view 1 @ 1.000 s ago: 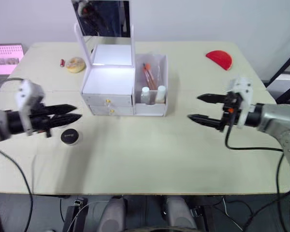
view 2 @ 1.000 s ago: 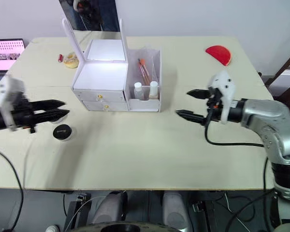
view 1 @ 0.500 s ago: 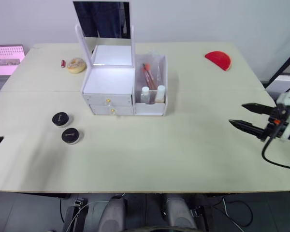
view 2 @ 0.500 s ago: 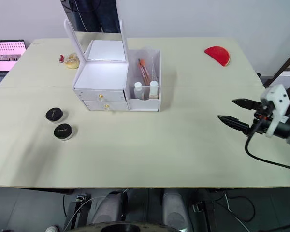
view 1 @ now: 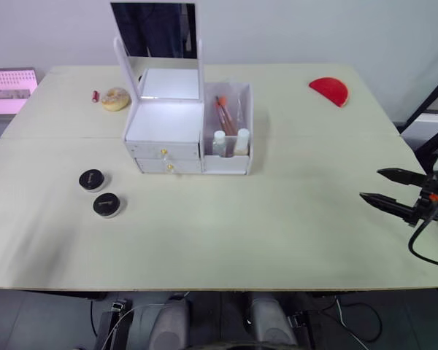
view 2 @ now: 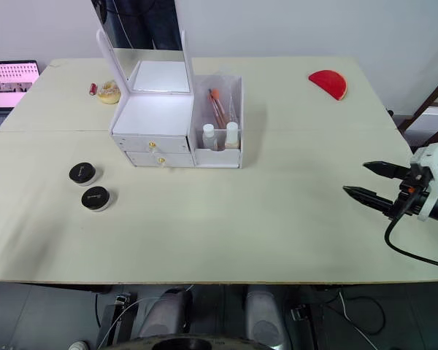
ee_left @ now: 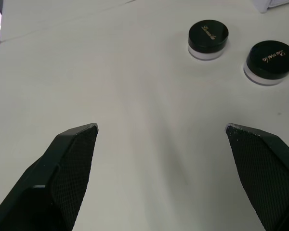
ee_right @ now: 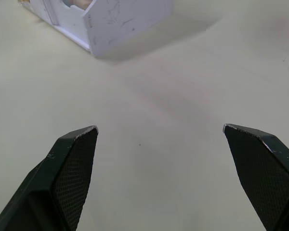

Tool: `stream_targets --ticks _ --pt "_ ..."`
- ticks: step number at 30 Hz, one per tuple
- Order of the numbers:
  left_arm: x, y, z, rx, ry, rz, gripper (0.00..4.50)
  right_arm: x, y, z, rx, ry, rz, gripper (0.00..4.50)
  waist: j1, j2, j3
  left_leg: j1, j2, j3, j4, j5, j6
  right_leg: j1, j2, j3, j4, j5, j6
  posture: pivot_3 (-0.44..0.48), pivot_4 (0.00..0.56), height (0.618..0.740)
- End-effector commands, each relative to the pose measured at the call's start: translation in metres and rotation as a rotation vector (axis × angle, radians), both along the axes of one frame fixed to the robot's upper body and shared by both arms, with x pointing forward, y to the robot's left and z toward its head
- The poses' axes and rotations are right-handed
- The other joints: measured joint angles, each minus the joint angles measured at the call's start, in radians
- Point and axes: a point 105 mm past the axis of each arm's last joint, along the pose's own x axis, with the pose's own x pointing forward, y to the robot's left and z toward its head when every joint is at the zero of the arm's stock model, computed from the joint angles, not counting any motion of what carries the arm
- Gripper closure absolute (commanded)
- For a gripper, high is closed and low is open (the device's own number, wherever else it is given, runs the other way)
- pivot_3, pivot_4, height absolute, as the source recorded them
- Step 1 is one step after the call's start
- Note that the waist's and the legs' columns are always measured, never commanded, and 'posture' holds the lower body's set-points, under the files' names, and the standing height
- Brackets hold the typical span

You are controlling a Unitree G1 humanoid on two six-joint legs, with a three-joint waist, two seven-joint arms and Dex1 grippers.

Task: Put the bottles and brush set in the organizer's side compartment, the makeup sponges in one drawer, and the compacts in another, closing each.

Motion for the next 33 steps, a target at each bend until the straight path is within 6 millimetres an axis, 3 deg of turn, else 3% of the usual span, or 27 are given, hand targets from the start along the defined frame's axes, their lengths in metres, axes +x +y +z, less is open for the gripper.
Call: stream_targets --ticks 1,6,11,15,19,24,33 --pt "0.005 -0.005 0.009 0.016 -0.038 -0.023 0.05 0.003 0.009 0.013 -0.012 -0.044 0.024 0.0 0.0 0.0 0.0 0.0 0.0 0.0 0.0 0.0 0.0 0.0 0.0 0.0 0.0 0.0 0.0 0.0 0.15 0.739" --pt "0.015 -0.025 0.005 -0.016 -0.068 -0.07 0.05 0.01 0.039 0.021 -0.018 -0.061 0.096 0.0 -0.003 0.0 0.0 0.0 0.0 0.0 0.0 0.0 0.0 0.0 0.0 0.0 0.0 0.0 0.0 0.0 0.15 0.739" --pt "0.033 -0.078 -0.013 -0.059 -0.096 -0.14 0.05 0.017 0.111 0.045 0.041 -0.118 0.309 0.0 -0.018 0.0 0.0 0.0 0.0 0.001 0.001 0.0 0.0 0.0 0.0 0.001 0.001 0.001 0.0 0.0 0.15 0.739" --pt "0.047 -0.116 -0.026 -0.097 -0.126 -0.149 0.05 0.012 0.164 0.055 0.084 -0.124 0.499 0.0 -0.019 -0.002 -0.001 0.0 0.0 0.0 0.001 0.0 0.0 0.0 0.0 0.001 0.002 0.003 -0.004 0.0 0.15 0.739" --pt "0.06 -0.137 -0.042 -0.149 -0.162 -0.087 0.05 0.011 0.2 0.065 0.099 -0.147 0.631 0.0 -0.016 -0.002 -0.001 0.0 0.0 0.0 0.001 0.0 0.0 0.0 0.0 0.001 0.001 0.004 -0.004 0.0 0.15 0.739" --pt "0.072 -0.145 -0.061 -0.121 -0.166 -0.007 0.05 0.008 0.22 0.074 0.072 -0.159 0.707 0.0 -0.011 -0.002 -0.001 0.0 0.0 0.0 0.001 0.0 0.0 0.0 0.0 0.001 0.001 0.004 -0.004 0.0 0.15 0.739" --pt "0.097 -0.157 -0.083 -0.16 -0.185 0.03 0.05 0.006 0.234 0.079 0.055 -0.162 0.755 0.0 0.005 -0.002 -0.001 0.0 0.0 0.0 0.002 0.0 0.0 0.001 0.001 0.001 0.001 0.004 -0.004 0.0 0.15 0.739"
